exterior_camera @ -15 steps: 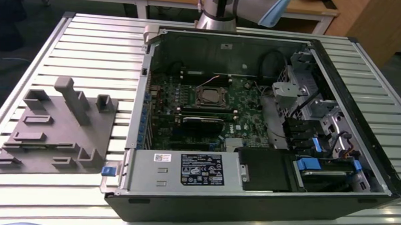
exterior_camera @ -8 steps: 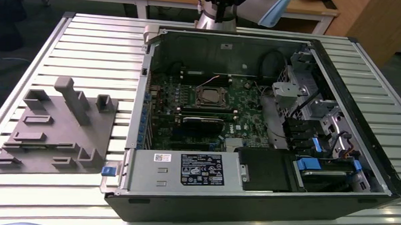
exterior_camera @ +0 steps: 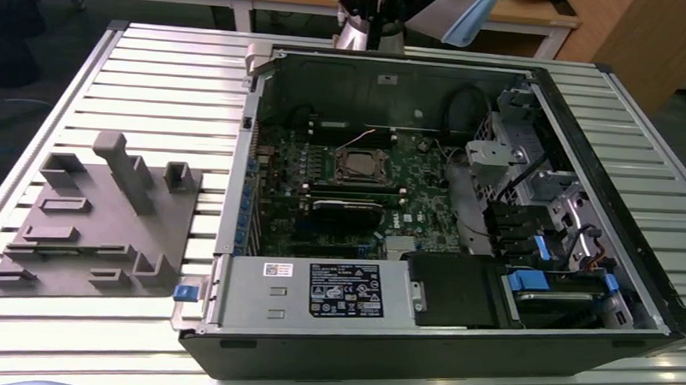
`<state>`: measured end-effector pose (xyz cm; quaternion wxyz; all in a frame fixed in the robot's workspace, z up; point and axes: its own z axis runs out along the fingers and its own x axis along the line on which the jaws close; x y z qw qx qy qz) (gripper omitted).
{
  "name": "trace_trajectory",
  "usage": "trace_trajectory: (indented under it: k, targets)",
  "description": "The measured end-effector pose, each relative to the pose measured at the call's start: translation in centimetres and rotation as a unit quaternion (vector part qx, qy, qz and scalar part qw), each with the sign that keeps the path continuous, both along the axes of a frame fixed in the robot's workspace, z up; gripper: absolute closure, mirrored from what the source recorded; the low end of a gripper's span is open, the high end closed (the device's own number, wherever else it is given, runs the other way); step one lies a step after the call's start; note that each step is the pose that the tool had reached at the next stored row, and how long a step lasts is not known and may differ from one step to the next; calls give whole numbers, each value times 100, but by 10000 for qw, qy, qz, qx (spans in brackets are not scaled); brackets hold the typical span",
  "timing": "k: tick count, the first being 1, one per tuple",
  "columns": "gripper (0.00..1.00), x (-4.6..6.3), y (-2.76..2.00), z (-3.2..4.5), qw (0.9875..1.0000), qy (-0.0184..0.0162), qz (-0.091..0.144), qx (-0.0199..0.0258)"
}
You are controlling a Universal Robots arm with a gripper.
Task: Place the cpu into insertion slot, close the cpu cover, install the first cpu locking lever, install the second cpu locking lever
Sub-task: 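Install the first cpu locking lever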
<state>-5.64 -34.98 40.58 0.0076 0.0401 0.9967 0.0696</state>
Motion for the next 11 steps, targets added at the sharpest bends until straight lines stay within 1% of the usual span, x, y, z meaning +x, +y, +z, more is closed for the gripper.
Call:
trace_trajectory:
  k: [11]
  targets:
    - [89,0,0,-200,10000,0,0,-1]
